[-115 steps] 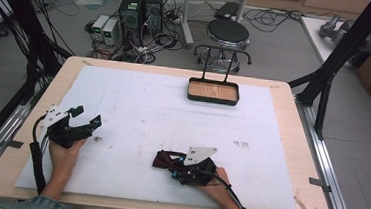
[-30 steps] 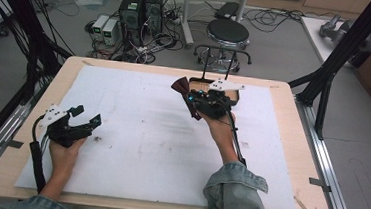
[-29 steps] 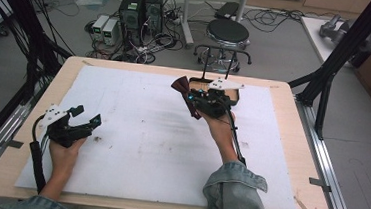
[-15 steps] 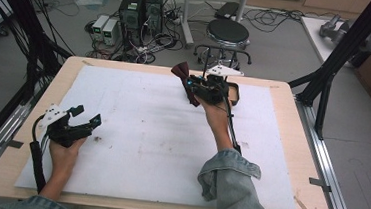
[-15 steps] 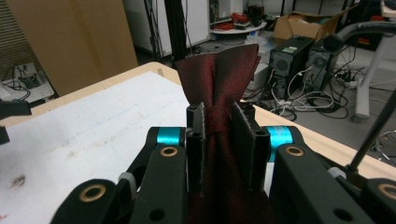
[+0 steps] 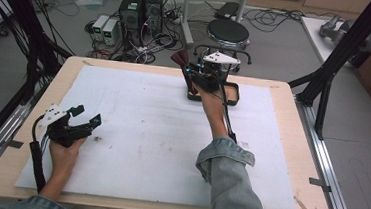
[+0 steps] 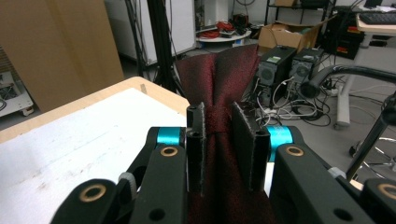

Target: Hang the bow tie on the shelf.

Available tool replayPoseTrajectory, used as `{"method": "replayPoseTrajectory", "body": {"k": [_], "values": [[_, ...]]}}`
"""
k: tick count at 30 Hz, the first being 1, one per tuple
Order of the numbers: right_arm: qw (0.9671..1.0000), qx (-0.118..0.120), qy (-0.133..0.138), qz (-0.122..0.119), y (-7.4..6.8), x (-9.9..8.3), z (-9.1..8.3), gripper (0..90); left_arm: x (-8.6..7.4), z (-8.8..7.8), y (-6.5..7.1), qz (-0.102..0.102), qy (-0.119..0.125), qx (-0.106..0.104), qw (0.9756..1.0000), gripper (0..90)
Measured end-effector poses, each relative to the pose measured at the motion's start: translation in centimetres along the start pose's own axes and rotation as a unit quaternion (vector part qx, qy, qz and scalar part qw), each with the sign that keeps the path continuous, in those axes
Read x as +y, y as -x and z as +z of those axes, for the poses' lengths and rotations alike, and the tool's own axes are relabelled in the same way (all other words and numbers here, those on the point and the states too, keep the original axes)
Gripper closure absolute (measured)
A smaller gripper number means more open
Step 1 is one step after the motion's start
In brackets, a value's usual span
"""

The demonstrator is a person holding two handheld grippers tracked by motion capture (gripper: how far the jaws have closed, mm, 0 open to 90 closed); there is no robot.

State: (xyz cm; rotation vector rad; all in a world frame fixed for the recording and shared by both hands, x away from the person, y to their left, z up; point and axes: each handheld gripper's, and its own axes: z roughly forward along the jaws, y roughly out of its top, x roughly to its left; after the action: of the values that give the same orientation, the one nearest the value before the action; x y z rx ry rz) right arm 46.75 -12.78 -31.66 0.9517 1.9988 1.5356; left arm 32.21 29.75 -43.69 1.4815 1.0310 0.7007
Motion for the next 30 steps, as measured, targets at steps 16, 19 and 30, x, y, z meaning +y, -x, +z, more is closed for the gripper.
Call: {"method": "replayPoseTrajectory", "body": {"k": [16,19,30], "values": [[0.9975,-0.054,0.04,0.024,1.7,1.2,1.1,75.5,0.0,0.0,0.0,0.0,0.001,-0.001,1.0,19.7],[0.9964,-0.067,0.04,0.032,2.1,1.1,1.0,75.5,0.0,0.0,0.0,0.0,0.001,-0.001,1.0,19.7],[0.9923,-0.104,0.023,0.063,3.4,0.2,1.1,75.4,0.0,0.0,0.0,-0.001,0.001,-0.002,1.0,19.7]]}}
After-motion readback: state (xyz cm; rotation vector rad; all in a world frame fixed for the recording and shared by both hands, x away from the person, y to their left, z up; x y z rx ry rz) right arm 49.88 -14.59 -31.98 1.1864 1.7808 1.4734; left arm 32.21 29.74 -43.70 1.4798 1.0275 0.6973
